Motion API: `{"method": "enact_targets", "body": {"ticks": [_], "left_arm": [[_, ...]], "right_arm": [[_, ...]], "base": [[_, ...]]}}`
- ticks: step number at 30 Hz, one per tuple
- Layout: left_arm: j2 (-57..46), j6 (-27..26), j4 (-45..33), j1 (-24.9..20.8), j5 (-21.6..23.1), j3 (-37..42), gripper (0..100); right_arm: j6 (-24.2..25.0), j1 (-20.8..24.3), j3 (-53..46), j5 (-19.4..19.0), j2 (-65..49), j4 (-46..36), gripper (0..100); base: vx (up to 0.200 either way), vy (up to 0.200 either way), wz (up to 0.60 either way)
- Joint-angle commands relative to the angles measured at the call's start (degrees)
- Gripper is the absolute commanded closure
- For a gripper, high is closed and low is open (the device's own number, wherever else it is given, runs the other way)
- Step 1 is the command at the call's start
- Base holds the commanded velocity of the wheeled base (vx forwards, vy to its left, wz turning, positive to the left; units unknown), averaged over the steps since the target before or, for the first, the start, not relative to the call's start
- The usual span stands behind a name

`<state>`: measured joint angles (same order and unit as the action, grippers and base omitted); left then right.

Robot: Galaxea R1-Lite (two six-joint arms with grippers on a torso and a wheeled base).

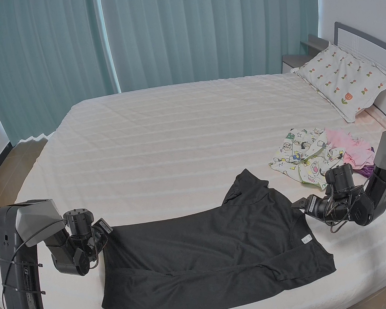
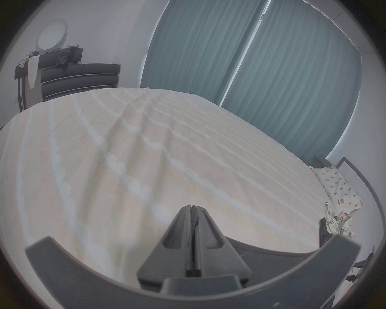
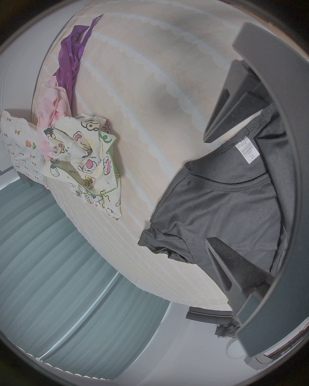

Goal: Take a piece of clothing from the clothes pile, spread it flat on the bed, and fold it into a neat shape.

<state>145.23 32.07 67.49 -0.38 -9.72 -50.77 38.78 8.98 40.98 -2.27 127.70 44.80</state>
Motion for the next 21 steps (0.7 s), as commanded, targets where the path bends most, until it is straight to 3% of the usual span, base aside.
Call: {"method": "enact_targets", "body": {"ticks": [1,10,11,16,21], "left_arm": [[1.46,-0.08,-0.43,0.64,-0.22,-2.4,100],[1.73,0.01,-4.21,0.73,0.4,-3.98,100],[1.73,0.01,-4.21,0.73,0.4,-3.98,0],[0.23,0.36,-4.29,0.91,-0.13,-2.66,0],[-5.66,1.85,-3.15,1.87,-0.04,5.6,0]], "right_arm": [[-0.02,0.07,0.06,-0.02,0.1,0.02,0],[-0.02,0.07,0.06,-0.02,0.18,0.02,0],[-0.02,0.07,0.06,-0.02,0.18,0.02,0],[-0.02,0.07,-0.2,-0.02,-0.17,0.02,0],[-0.11,0.16,-0.03,-0.02,-0.34,0.02,0]], "base": [[0.0,0.0,0.0],[0.0,0.0,0.0],[0.0,0.0,0.0],[0.0,0.0,0.0],[0.0,0.0,0.0]]}}
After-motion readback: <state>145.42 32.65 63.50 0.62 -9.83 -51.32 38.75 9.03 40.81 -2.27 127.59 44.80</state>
